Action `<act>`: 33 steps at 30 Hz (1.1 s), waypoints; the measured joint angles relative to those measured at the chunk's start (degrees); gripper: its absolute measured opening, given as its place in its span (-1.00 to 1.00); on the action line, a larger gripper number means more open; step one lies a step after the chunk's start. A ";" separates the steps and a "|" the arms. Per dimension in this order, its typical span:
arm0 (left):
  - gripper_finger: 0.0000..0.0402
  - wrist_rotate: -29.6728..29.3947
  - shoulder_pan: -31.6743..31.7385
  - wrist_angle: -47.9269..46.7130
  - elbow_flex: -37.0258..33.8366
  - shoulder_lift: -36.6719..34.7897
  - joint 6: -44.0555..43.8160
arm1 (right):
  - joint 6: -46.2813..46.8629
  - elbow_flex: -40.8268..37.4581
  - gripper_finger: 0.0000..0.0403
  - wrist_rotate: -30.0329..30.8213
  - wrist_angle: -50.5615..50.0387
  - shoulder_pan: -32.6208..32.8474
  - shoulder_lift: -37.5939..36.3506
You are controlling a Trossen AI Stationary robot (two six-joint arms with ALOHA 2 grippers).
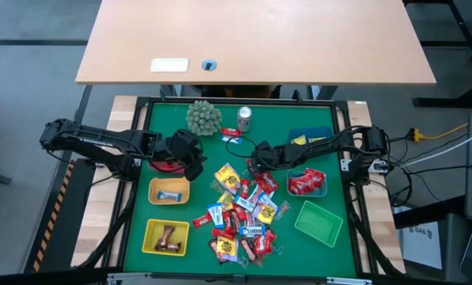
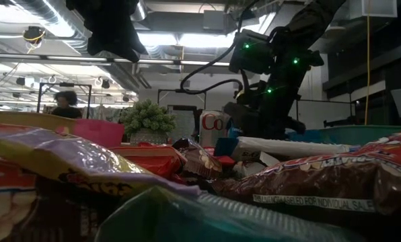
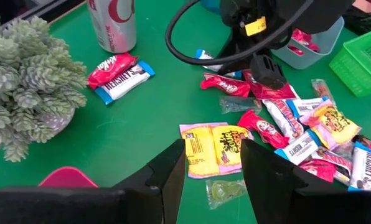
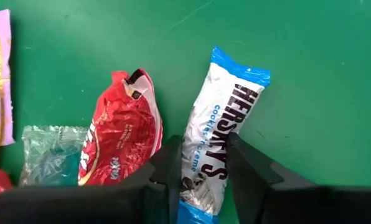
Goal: Sort candy
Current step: Put the white chocolate bar into the orange bin
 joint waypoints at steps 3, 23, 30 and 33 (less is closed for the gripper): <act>-0.30 -0.68 0.02 0.00 0.00 0.00 0.01 | -1.35 -0.14 -0.47 -0.80 -0.09 -0.04 -0.71; -0.30 -0.75 0.00 0.12 0.00 0.00 4.36 | -11.73 -0.26 -0.46 -12.00 -0.18 0.02 -7.99; -0.30 -0.42 -0.26 2.48 0.00 0.00 19.20 | -17.36 -0.19 -0.45 -21.11 3.81 0.02 -12.56; -0.30 -0.15 -1.06 6.25 0.00 0.00 25.95 | -19.18 -0.15 -0.45 -25.92 8.25 0.02 -13.99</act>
